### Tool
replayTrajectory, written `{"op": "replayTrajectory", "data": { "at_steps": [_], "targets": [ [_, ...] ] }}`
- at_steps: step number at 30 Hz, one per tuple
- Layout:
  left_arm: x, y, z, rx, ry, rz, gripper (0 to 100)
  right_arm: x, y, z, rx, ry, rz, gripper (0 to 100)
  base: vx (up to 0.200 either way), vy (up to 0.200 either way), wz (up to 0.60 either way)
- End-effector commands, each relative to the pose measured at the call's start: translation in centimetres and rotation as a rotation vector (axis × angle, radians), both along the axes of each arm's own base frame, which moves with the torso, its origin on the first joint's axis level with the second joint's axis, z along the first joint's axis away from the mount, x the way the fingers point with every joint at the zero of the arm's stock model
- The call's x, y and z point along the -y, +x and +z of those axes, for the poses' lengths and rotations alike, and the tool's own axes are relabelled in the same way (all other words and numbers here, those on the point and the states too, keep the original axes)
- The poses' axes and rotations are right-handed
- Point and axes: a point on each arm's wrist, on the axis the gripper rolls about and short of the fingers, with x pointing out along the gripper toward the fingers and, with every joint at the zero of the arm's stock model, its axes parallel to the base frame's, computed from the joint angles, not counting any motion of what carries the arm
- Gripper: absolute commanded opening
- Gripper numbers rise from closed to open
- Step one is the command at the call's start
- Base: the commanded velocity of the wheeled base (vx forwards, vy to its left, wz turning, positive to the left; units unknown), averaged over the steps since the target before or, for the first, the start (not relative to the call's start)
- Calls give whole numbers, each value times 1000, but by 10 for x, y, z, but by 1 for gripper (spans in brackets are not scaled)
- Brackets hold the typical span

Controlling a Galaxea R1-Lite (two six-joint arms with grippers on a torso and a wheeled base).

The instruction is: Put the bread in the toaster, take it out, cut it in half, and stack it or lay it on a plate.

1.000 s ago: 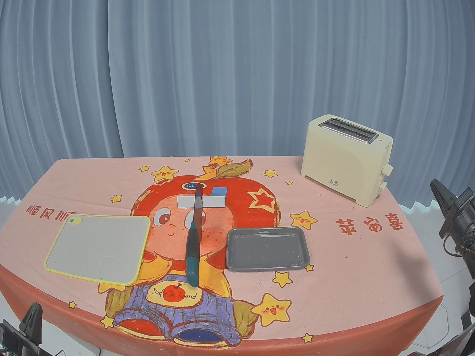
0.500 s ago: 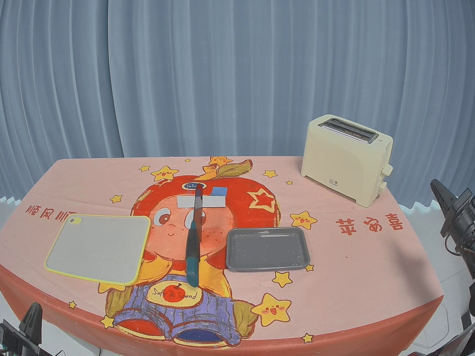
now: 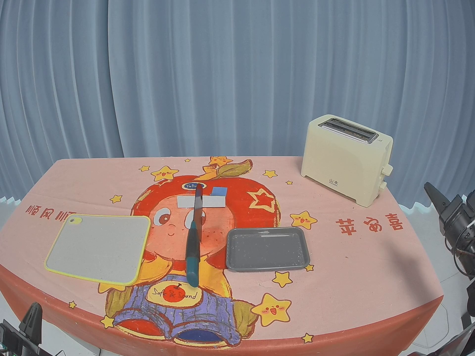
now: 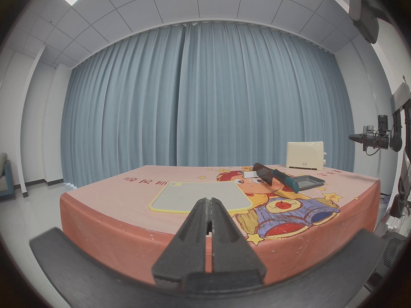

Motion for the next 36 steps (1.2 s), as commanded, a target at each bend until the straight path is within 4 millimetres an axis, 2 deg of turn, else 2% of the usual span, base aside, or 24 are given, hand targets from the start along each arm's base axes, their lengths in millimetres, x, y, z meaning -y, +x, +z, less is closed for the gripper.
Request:
{"op": "replayTrajectory", "data": {
  "at_steps": [1,9,17,27,30,36],
  "targets": [
    [0,0,-5,0,0,0,0,0,4,-11,-50,-45,1,0,0,0,0],
    [0,0,-5,0,0,0,0,1,20,-19,-43,-261,-8,0,0,0,0],
    [0,0,-5,0,0,0,0,-1,14,-28,22,-593,143,0,0,0,0],
    [0,0,-5,-1,0,0,0,6,22,-33,22,-693,125,0,0,0,0],
    [0,0,-5,0,0,0,0,7,30,-38,18,-742,128,0,0,0,0],
    [0,0,-5,-1,0,0,0,-3,46,-35,69,-728,206,0,0,0,0]
  ]
}}
